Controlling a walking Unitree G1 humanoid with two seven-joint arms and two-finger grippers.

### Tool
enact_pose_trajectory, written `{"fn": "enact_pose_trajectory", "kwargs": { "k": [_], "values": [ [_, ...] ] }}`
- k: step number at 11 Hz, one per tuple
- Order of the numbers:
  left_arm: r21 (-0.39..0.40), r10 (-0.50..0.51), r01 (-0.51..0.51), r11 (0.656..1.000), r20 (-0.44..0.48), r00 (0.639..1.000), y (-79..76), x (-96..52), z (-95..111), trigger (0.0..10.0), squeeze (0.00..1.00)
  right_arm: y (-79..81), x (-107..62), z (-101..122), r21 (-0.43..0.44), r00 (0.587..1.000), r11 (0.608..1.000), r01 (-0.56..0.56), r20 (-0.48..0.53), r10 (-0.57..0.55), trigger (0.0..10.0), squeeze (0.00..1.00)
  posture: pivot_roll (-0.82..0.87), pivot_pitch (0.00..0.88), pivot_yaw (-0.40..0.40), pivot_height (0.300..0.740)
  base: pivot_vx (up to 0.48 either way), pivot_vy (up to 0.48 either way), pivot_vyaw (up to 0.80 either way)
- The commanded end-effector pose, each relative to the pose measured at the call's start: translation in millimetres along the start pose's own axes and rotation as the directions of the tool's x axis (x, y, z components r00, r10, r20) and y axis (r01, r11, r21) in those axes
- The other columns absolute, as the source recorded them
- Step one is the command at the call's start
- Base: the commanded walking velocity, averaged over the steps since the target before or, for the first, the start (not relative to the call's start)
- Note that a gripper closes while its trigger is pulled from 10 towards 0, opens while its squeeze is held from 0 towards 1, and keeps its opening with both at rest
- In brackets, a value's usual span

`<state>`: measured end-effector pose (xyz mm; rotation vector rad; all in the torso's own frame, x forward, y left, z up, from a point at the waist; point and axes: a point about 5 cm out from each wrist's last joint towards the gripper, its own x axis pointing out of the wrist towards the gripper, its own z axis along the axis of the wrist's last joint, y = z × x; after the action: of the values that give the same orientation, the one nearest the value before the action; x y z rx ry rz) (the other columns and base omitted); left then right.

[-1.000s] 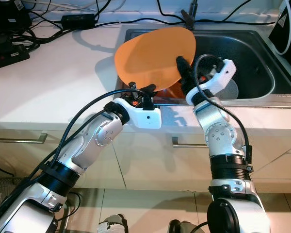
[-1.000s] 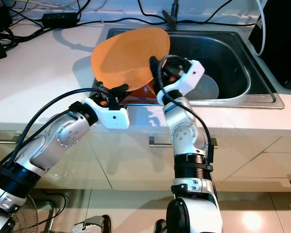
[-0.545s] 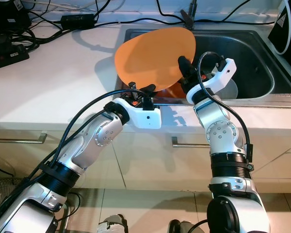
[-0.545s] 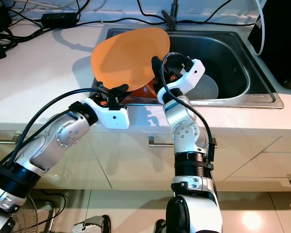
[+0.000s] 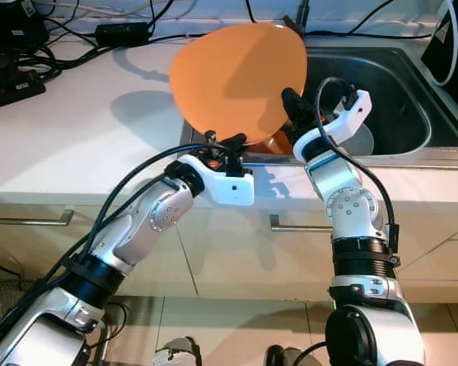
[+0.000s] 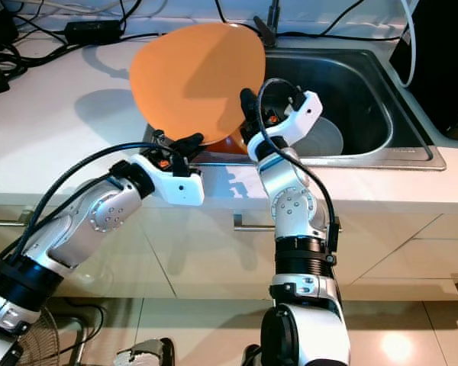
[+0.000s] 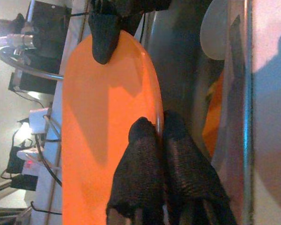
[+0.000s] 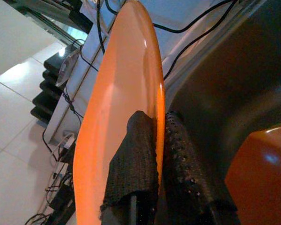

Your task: Kitchen organization

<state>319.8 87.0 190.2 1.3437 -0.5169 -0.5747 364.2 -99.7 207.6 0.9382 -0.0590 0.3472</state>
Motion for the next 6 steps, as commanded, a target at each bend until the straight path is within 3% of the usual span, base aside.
{"fn": "enact_pose_trajectory", "kwargs": {
  "k": [1,4,6],
  "values": [
    [-0.030,0.043,-0.043,0.999,0.001,0.999,4.9,-0.6,0,10.0,1.00,3.4,0.8,-10,0.023,0.999,1.000,-0.007,-0.036,0.008,0.0,0.00,0.10,0.065,0.018,0.740,0.000,0.000,0.00],
    [-0.028,0.047,-0.047,0.998,-0.004,0.999,6.1,0.3,-1,10.0,1.00,3.7,2.9,-8,0.023,1.000,1.000,0.006,-0.020,-0.005,0.0,0.00,0.10,0.071,0.017,0.740,0.000,0.000,0.00],
    [-0.034,0.050,-0.051,0.998,-0.008,0.999,5.7,-1.3,-2,10.0,1.00,-2.5,5.1,5,0.041,0.998,0.998,0.044,0.035,-0.045,0.0,0.00,0.11,0.075,0.014,0.740,0.000,0.000,0.00]
  ]
}}
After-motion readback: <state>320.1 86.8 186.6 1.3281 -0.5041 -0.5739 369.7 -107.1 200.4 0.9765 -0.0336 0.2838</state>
